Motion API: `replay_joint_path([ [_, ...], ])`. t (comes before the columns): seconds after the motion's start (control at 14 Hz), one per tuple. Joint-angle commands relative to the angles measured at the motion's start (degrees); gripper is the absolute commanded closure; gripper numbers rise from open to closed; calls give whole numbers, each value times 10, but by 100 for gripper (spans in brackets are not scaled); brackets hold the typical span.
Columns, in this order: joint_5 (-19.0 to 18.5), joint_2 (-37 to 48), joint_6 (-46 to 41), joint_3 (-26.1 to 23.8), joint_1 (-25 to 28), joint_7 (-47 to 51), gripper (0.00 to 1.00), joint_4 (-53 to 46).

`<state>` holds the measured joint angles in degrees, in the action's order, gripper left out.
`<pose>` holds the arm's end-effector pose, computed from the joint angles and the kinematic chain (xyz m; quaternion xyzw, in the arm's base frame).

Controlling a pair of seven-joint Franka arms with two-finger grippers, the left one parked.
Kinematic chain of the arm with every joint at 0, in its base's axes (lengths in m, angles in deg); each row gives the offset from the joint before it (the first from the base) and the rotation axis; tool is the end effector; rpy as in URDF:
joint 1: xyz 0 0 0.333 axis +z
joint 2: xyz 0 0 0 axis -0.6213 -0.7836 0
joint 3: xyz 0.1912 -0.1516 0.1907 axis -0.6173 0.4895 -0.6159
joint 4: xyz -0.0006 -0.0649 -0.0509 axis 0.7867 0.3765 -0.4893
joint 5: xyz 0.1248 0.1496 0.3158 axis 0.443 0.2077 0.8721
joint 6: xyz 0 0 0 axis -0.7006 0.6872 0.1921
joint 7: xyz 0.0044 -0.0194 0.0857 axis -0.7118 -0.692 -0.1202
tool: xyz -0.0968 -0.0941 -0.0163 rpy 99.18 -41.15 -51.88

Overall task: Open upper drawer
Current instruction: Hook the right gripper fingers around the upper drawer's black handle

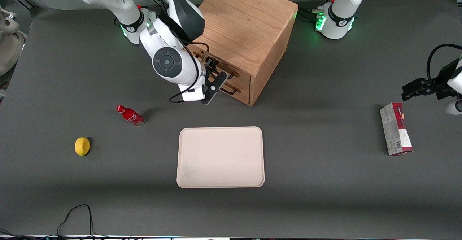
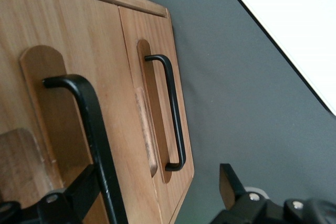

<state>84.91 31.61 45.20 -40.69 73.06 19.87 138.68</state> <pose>0.4640 0.3906 0.3746 -0.8933 -0.4067 0.1389 0.1315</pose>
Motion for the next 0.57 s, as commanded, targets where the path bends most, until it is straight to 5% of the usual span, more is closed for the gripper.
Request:
replay_joint_path([
  [0.0,15,17,29,5,3,-15,0,33],
  [0.5,14,6,58,5,2,-39,0,36],
])
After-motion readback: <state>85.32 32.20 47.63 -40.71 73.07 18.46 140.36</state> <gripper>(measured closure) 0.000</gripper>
